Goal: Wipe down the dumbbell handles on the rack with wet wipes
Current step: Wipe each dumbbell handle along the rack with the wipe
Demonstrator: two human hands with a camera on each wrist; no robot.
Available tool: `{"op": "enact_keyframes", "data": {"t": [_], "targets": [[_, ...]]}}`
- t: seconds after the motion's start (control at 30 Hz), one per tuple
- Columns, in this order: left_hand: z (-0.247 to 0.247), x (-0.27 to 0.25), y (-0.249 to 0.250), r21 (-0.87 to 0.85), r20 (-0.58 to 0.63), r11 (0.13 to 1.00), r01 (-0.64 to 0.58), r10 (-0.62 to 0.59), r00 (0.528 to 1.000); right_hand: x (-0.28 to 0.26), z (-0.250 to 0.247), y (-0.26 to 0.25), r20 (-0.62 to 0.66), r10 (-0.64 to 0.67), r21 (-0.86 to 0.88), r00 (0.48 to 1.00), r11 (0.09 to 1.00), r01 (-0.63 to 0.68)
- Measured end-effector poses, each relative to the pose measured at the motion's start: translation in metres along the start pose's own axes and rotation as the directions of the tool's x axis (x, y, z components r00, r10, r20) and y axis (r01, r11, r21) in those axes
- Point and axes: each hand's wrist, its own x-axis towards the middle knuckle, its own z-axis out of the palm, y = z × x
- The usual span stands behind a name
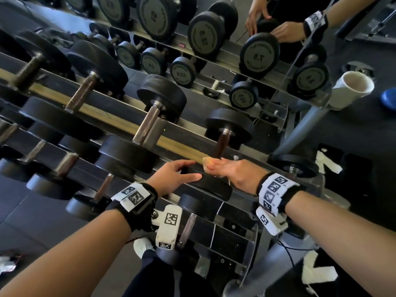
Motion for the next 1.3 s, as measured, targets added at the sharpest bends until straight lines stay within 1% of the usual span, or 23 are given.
{"op": "enact_keyframes", "data": {"t": [0.07, 0.1, 0.13, 0.17, 0.23, 0.27, 0.33, 0.43, 0.47, 0.5, 0.53, 0.57, 0.63, 0.8, 0.87, 0.97, 1.03, 1.07, 1.17, 1.2, 1.23, 1.27, 1.3], "targets": [[-0.001, 0.0, 0.004, 0.054, 0.005, 0.999, 0.011, -0.011, 1.0, -0.002, -0.001, 0.005, -0.052, 0.052, -0.037, 0.997, 0.998, -0.054], [-0.002, 0.0, 0.006, 0.071, 0.01, 0.997, 0.014, -0.015, 1.0, -0.004, 0.0, 0.007, -0.111, 0.113, -0.041, 0.987, 0.992, -0.119], [-0.002, 0.0, 0.008, 0.084, 0.016, 0.996, 0.015, -0.017, 1.0, -0.007, 0.002, 0.009, -0.178, 0.2, -0.01, 0.964, 0.979, -0.205], [-0.003, 0.001, 0.01, 0.095, 0.02, 0.995, 0.018, -0.02, 1.0, -0.01, 0.004, 0.009, -0.239, 0.303, 0.055, 0.922, 0.953, -0.299], [-0.003, 0.003, 0.012, 0.104, 0.03, 0.994, 0.017, -0.02, 0.999, -0.013, 0.008, 0.007, -0.345, 0.49, 0.227, 0.8, 0.871, -0.436], [-0.003, 0.004, 0.013, 0.101, 0.037, 0.995, 0.015, -0.019, 0.999, -0.013, 0.009, 0.007, -0.387, 0.563, 0.324, 0.73, 0.825, -0.464], [-0.003, 0.006, 0.012, 0.098, 0.049, 0.995, 0.01, -0.014, 0.999, -0.009, 0.01, 0.005, -0.446, 0.663, 0.508, 0.602, 0.741, -0.44], [-0.003, 0.008, 0.006, 0.072, 0.034, 0.997, 0.003, -0.005, 0.999, -0.002, 0.008, 0.005, -0.496, 0.761, 0.639, 0.418, 0.646, -0.419], [-0.003, 0.008, 0.004, 0.064, 0.03, 0.998, -0.003, 0.001, 1.0, 0.001, 0.008, 0.004, -0.498, 0.785, 0.67, 0.368, 0.618, -0.411], [-0.003, 0.009, 0.003, 0.065, 0.031, 0.998, -0.008, 0.006, 0.999, 0.006, 0.008, 0.004, -0.503, 0.795, 0.683, 0.339, 0.606, -0.407], [-0.003, 0.009, 0.002, 0.072, 0.035, 0.997, -0.009, 0.007, 0.999, 0.012, 0.008, 0.002, -0.504, 0.799, 0.689, 0.328, 0.601, -0.405], [-0.003, 0.008, 0.002, 0.076, 0.036, 0.997, -0.009, 0.006, 0.999, 0.018, 0.009, 0.001, -0.504, 0.801, 0.696, 0.322, 0.598, -0.398], [-0.003, 0.008, 0.001, 0.065, 0.034, 0.998, -0.01, 0.008, 0.999, 0.027, 0.011, -0.001, -0.495, 0.796, 0.705, 0.348, 0.602, -0.375], [-0.001, 0.008, 0.001, 0.048, 0.037, 0.999, -0.026, 0.024, 0.999, 0.02, 0.011, 0.01, -0.489, 0.695, 0.555, 0.528, 0.714, -0.427], [-0.001, 0.008, 0.0, 0.063, 0.032, 0.998, -0.029, 0.027, 0.999, 0.02, 0.01, 0.009, -0.454, 0.683, 0.544, 0.572, 0.721, -0.429], [-0.002, 0.008, 0.0, 0.067, 0.034, 0.997, -0.031, 0.028, 0.999, 0.024, 0.014, -0.004, -0.401, 0.705, 0.564, 0.584, 0.693, -0.449], [-0.001, 0.008, 0.0, 0.061, 0.033, 0.998, -0.029, 0.027, 0.999, 0.02, 0.022, -0.015, -0.369, 0.702, 0.527, 0.609, 0.698, -0.486], [-0.001, 0.008, 0.0, 0.055, 0.033, 0.998, -0.03, 0.028, 0.999, 0.014, 0.025, -0.021, -0.343, 0.689, 0.5, 0.639, 0.71, -0.496], [-0.002, 0.009, 0.0, 0.04, 0.033, 0.999, -0.026, 0.024, 0.999, 0.0, 0.028, -0.033, -0.191, 0.605, 0.388, 0.773, 0.77, -0.506], [-0.002, 0.009, 0.0, 0.037, 0.035, 0.999, -0.022, 0.021, 0.999, -0.003, 0.023, -0.034, -0.123, 0.594, 0.383, 0.795, 0.768, -0.514], [-0.002, 0.009, 0.0, 0.031, 0.037, 0.999, -0.018, 0.017, 0.999, -0.006, 0.017, -0.033, -0.076, 0.598, 0.435, 0.798, 0.74, -0.513], [-0.002, 0.009, 0.0, 0.02, 0.039, 1.0, -0.015, 0.014, 0.999, -0.007, 0.01, -0.03, -0.073, 0.612, 0.535, 0.788, 0.69, -0.487], [-0.002, 0.009, -0.001, 0.01, 0.04, 1.0, -0.014, 0.013, 0.999, -0.008, 0.004, -0.025, -0.121, 0.65, 0.633, 0.75, 0.633, -0.446]]}}
